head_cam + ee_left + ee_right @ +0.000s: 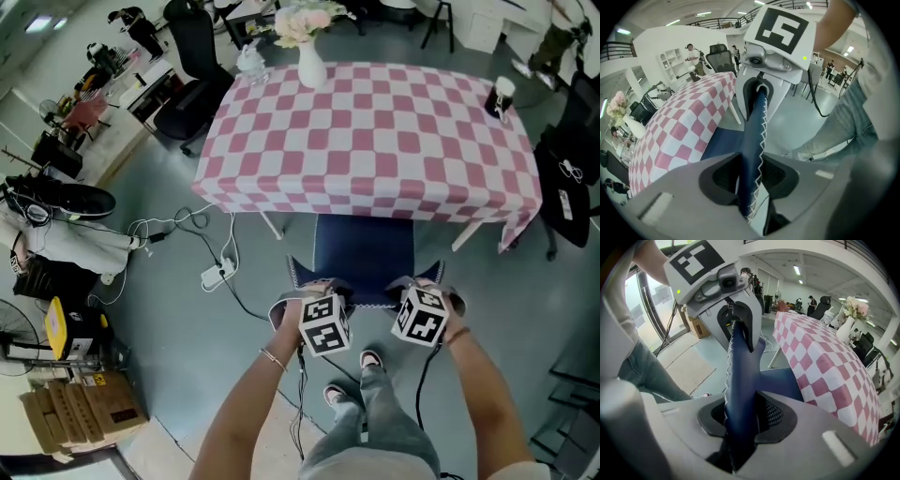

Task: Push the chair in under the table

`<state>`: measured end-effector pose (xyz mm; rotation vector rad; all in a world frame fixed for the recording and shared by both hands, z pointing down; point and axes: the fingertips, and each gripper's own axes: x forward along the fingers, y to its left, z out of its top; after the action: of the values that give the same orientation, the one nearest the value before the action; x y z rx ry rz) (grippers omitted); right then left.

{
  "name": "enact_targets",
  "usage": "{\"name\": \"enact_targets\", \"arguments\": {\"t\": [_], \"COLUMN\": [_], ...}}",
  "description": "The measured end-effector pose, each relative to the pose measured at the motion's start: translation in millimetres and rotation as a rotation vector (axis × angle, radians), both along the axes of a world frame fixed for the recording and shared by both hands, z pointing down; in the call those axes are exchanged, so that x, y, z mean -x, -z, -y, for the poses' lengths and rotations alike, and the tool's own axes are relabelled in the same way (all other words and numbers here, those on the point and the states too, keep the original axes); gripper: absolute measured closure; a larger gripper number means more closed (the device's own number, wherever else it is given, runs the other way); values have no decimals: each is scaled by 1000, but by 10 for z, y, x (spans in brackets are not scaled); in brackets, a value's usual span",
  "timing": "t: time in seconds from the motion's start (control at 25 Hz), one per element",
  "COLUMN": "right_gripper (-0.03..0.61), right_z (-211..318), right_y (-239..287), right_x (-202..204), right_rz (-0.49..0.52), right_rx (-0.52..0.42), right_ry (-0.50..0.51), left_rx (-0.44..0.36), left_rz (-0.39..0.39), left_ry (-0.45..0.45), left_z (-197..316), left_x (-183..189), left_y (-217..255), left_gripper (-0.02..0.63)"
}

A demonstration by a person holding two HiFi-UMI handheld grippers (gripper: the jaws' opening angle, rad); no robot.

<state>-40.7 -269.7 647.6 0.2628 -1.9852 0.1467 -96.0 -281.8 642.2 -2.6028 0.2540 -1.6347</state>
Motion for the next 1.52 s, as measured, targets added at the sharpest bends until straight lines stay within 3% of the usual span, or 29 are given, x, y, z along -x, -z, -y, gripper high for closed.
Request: {"name": "enact_targets", "arguments": {"t": [0.24, 0.56, 0.84, 1.08, 1.52], "right_gripper": [472, 472, 474, 474, 474], "right_z": [296, 515, 905, 1148, 1132], "right_y": [-29, 18, -12, 20, 19], "right_x": [-111, -130, -224, -277, -278], "right_rz": [-3, 6, -9, -8, 7], "right_rx": [-31, -18, -55, -46, -47], "right_ry": [-31, 3, -35, -20, -2], "left_rx": [-57, -22, -82, -73, -43], "left_rz": [1, 4, 12, 6, -14], "left_ry": [15, 12, 21, 17, 16], "left_z": [294, 511, 916, 1163, 1151], "left_x": [-113, -132, -231, -291, -306], "left_y": [-28, 7, -20, 18, -8], "left_gripper": [512, 511, 512, 509, 500]}}
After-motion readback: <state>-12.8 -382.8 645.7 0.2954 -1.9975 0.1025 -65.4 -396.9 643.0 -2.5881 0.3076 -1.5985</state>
